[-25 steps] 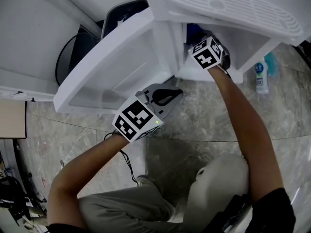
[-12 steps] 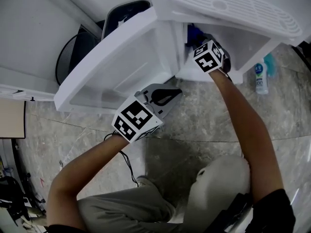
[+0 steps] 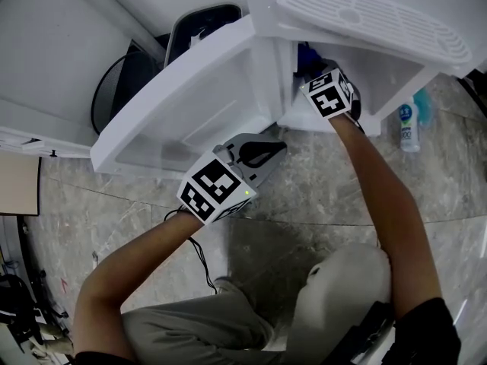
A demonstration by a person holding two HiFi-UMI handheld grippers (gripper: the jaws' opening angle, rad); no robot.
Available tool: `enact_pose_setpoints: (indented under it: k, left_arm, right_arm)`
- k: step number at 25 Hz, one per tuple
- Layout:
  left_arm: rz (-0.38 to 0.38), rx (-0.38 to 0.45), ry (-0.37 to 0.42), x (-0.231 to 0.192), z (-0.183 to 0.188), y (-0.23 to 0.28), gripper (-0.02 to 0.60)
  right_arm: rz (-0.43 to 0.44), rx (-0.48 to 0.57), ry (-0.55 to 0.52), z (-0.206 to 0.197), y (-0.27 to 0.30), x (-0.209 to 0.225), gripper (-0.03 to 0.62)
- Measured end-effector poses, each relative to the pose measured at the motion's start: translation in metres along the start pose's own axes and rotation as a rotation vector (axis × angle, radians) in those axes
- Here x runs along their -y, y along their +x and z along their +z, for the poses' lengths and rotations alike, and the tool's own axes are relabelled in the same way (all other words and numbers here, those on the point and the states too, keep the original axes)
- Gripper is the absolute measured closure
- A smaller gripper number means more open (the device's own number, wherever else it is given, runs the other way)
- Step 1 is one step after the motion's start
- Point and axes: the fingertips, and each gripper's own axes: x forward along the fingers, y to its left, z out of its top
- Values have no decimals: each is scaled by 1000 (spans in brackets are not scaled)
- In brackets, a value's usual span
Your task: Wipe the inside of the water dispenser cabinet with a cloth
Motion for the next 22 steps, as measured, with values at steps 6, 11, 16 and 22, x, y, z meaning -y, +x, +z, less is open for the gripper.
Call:
enact_pose_setpoints:
  k: [6,11,16,22]
  left_arm:
    - [-24,6,0,6,7,7,575]
    - [-32,4,-4,9,8,15,575]
    - [-39,23,4,14,18,19,575]
    - [-35,23,-3,13,17,19,575]
  right_arm:
    - [3,136,144,18,-20,7,563]
    - [-35,307,272,72,-45,41,563]
    - [-67,505,259,105,-79,41,565]
    - [-110,711,263,151,-119,45,565]
